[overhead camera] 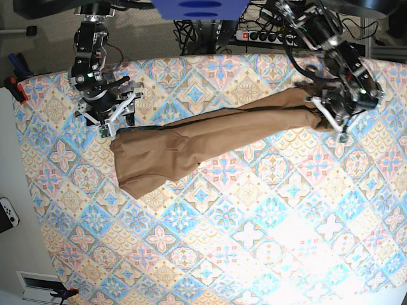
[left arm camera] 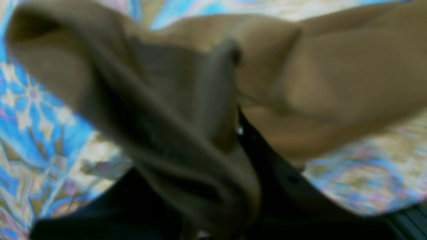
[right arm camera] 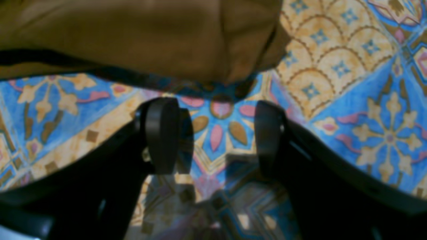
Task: Layout the t-shirt on the table in an organized manner, then fold the t-shirt properly
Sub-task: 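Fold the shirt end with the left gripper toward the right gripper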
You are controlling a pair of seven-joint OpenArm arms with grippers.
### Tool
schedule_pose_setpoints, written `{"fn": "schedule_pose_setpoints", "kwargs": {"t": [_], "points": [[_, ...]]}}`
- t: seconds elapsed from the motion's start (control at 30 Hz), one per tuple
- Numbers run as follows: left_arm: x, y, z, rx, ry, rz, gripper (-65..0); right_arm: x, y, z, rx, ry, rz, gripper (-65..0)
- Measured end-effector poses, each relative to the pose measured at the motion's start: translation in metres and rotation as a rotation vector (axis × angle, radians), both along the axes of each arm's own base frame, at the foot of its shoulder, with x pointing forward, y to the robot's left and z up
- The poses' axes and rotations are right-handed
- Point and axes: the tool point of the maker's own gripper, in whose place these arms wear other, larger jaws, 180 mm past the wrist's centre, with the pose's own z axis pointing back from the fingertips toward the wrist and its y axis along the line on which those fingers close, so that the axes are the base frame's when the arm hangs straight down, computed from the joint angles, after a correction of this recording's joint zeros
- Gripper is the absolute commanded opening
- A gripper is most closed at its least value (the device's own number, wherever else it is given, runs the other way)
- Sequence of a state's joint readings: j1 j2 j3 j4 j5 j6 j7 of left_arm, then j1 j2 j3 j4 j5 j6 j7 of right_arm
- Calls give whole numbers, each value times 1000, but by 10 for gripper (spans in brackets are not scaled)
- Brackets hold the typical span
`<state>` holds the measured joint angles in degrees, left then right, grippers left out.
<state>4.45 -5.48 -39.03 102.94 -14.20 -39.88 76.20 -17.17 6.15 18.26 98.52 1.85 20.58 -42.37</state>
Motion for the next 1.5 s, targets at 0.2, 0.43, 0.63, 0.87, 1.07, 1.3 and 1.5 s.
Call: {"fn": "schedule_pose_setpoints", "kwargs": {"t": [0.2,0.43,0.63,0.87,1.07,1.3,1.5], "points": [[16,-44,41,69,-114,-144,-650,1,1,1,1,-5,6,-304],[29,-118,40,41,-130,-341,-650,1,2,1,2,-4,10,-304],[40,-156,47,6,-187,-383,-650,0,2,0,2,-1,9,-304],[51,-208,62,-66,-292,-489,-650,0,-1,0,-1,0,2,-304],[45,-234,42,-122,-241,-556,-650,-1,-1,0,-1,3,2,-304],[47,-240,36,-154,-249,-557,-472,-1,-1,-1,-2,3,2,-304],[57,-264,55,-222,-375,-589,-301,-1,-1,0,-3,3,3,-304]]}}
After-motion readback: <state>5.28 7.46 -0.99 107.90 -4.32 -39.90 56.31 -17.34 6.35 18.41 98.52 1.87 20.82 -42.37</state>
